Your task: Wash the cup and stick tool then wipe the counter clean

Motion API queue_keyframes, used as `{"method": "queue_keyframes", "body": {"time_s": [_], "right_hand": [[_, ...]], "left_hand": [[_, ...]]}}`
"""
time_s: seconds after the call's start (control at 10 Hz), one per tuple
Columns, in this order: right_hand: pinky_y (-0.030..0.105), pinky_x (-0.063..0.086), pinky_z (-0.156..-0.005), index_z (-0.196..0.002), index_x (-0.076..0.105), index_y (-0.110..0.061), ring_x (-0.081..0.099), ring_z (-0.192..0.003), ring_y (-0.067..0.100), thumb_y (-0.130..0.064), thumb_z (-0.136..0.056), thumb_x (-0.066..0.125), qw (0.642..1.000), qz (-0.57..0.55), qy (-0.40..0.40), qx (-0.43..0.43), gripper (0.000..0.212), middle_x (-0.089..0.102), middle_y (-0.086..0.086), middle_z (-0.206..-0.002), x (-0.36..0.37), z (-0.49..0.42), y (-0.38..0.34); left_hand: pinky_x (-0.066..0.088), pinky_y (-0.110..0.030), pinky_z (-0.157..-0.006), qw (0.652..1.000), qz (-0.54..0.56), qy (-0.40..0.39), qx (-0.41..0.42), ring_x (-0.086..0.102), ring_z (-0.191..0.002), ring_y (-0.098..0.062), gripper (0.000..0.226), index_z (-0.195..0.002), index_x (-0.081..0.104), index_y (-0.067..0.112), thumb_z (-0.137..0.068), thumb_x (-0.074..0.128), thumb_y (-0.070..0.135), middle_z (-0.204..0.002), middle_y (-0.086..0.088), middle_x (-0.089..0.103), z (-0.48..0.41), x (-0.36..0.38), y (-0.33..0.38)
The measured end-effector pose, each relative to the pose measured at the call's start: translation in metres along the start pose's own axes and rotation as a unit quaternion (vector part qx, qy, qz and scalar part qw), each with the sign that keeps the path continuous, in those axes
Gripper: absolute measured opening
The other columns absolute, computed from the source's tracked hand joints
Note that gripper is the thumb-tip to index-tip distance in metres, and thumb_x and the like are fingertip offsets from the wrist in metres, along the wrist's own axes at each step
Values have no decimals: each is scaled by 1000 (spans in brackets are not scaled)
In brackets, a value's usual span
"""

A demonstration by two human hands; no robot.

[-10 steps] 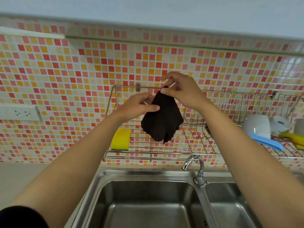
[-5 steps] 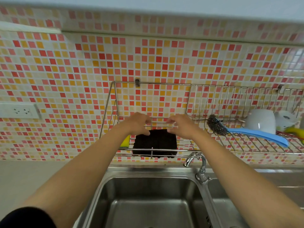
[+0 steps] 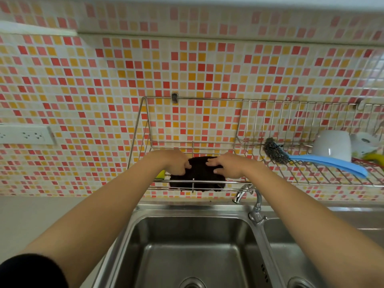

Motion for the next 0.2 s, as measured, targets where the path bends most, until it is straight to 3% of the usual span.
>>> {"method": "queue_keyframes", "body": {"time_s": [0.1,0.2], "right_hand": [[35,40,-103,-135,49,-22,52,-121,22,-20,-93,55,993,-45,106,23,42,54,5,-135,-11,31,-14],[36,49,-94,-123,60,-19,62,-98,18,-15,-89,60,976,-102,190,33,34,69,3,-107,-19,52,-32]], "left_hand": [[45,-36,-93,977,76,200,-20,54,-114,-26,34,-125,58,16,-92,55,15,-127,-9,58,26,-6,0],[49,-36,-81,949,84,296,-63,59,-104,-25,21,-108,68,21,-90,59,26,-115,-6,65,48,-7,10]]}}
Point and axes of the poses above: each hand's wrist, its own z-axis away from the middle knuckle, its own x-axis out of the palm, y = z × x, the point moved 1 cm from there along -z, towards the middle knuckle
